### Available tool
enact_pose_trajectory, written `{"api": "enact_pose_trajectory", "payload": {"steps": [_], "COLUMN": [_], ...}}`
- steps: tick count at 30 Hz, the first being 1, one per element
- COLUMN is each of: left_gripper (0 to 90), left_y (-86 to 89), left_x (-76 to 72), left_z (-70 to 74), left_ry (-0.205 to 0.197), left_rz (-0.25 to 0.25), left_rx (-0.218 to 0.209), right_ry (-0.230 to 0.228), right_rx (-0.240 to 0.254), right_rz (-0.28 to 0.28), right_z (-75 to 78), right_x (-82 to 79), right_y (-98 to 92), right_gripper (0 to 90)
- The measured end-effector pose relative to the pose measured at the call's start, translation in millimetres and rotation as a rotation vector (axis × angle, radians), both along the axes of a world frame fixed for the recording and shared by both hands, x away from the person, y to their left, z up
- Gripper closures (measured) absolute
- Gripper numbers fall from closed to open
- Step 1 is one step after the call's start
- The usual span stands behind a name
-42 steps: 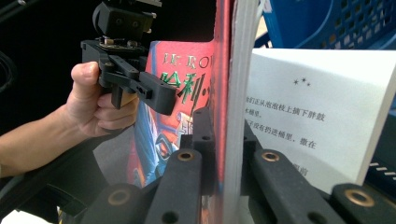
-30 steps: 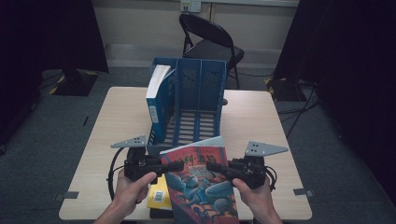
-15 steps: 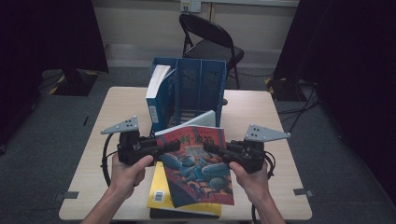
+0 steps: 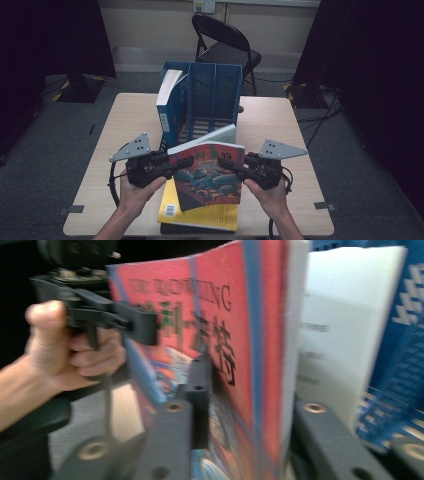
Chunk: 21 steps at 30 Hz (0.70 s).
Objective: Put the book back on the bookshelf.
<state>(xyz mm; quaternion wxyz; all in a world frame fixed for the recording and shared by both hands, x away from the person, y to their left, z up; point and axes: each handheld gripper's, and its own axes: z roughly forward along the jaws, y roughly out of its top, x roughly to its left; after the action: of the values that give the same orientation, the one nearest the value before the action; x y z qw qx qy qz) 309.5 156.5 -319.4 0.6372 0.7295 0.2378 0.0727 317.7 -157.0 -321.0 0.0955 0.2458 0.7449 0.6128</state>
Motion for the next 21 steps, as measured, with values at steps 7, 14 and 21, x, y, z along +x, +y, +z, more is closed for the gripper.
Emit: {"api": "enact_pose_trajectory", "payload": {"steps": [7,14,21], "left_gripper": [73.9,73.0,71.8], "left_y": [-2.7,-5.5,-12.6], "left_x": [-8.5,-19.6,-22.5], "left_z": [-1.7,-2.8,-3.1], "left_ry": [-0.026,-0.049,-0.047], "left_rz": [-0.015,-0.013,0.002], "left_rx": [0.004,0.007,0.029], "right_ry": [-0.004,0.042,0.065], "right_rx": [-0.025,-0.029,-0.002], "right_rz": [-0.112,-0.068,-0.021], "right_z": [-11.1,-26.9,-32.6], "right_x": [-0.6,10.6,14.8], "right_y": [-24.0,-29.5,-26.7], "right_gripper": [60.6,44.5,44.0]}}
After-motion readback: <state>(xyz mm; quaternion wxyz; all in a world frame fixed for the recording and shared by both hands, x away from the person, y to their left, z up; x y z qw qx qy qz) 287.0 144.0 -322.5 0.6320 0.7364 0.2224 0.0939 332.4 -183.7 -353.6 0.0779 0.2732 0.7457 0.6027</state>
